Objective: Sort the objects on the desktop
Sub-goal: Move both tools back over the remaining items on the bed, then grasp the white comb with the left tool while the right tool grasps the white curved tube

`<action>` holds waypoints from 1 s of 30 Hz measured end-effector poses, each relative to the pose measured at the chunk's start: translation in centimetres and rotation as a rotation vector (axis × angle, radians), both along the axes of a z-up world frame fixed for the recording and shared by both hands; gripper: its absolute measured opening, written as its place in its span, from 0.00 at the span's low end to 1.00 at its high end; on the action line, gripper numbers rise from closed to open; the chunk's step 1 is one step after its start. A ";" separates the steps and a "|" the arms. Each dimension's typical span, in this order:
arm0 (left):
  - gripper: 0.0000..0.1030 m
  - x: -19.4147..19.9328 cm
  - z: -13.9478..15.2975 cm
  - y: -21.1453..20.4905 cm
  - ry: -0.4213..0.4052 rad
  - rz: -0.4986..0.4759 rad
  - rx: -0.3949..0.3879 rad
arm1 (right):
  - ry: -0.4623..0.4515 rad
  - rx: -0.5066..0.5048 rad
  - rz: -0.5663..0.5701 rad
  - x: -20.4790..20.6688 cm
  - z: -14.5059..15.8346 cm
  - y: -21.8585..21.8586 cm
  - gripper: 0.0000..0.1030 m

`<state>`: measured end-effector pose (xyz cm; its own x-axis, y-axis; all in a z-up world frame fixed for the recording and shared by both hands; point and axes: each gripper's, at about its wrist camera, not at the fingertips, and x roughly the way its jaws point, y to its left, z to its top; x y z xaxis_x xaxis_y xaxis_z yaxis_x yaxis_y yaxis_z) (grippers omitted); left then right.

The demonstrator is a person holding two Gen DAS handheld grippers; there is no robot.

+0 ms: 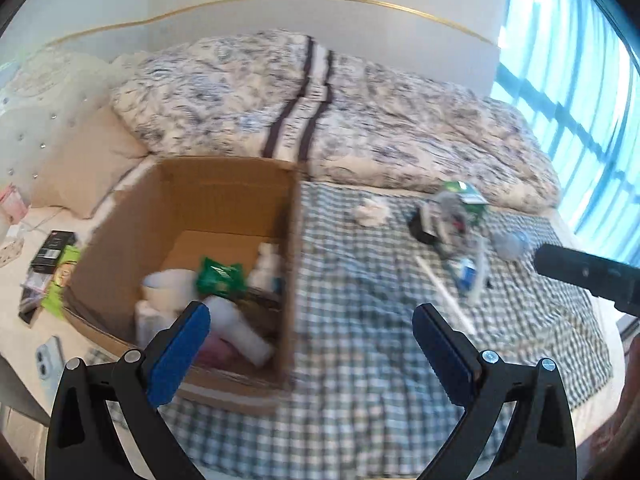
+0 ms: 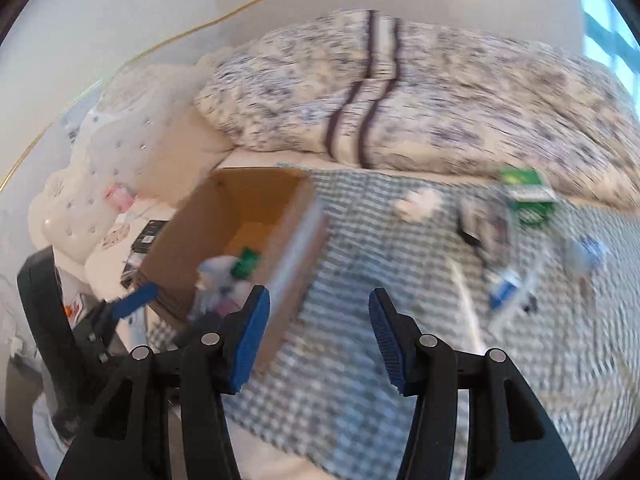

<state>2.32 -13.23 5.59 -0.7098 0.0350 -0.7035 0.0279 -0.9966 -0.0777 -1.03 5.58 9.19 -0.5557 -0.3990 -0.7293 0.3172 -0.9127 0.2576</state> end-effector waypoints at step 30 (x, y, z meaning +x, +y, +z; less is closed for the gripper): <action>1.00 -13.8 -19.5 19.7 -0.223 -0.068 -0.043 | -0.182 -0.036 -0.292 -3.8 -14.1 21.6 0.50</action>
